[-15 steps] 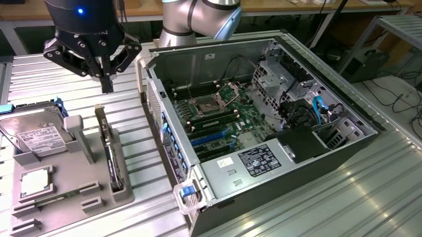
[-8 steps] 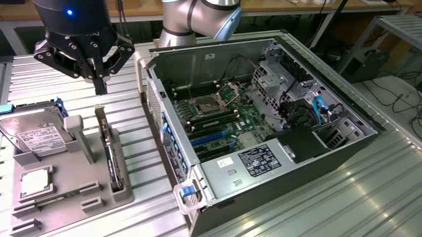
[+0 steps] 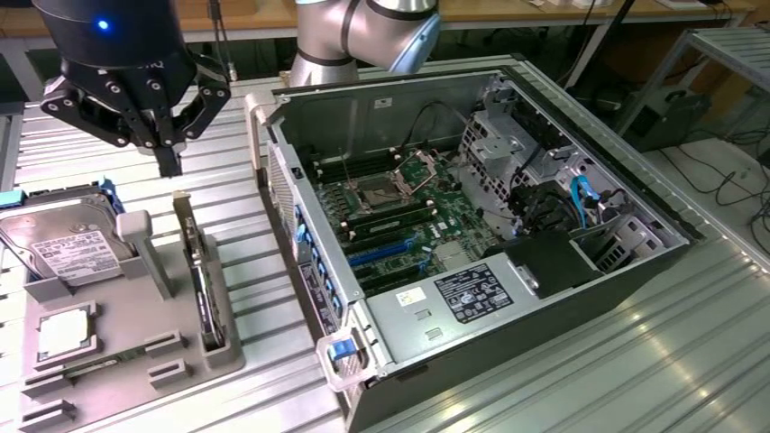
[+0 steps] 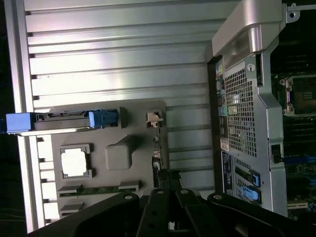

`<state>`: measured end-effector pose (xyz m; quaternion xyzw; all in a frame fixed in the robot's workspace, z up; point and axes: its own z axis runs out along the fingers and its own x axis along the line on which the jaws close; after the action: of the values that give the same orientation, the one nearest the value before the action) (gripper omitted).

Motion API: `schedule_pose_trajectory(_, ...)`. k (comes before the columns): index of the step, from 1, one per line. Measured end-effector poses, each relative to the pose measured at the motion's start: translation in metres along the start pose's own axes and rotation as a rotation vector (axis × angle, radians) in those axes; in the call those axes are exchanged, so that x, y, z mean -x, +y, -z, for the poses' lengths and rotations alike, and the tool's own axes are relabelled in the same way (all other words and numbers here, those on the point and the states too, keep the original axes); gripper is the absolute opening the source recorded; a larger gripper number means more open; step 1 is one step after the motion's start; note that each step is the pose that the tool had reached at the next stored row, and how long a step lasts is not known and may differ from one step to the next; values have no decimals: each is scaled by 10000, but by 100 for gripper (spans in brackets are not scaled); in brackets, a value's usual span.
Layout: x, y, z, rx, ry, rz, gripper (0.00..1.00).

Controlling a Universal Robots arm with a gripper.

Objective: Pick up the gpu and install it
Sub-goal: 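Reach for the gpu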

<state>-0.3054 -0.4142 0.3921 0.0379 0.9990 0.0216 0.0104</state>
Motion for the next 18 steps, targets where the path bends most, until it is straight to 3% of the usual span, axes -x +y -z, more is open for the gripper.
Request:
schedule_pose_trajectory(8, -142, -45, 3, 0, 3, 0, 11)
schedule_pose_trajectory(18, -159, -52, 3, 0, 3, 0, 11)
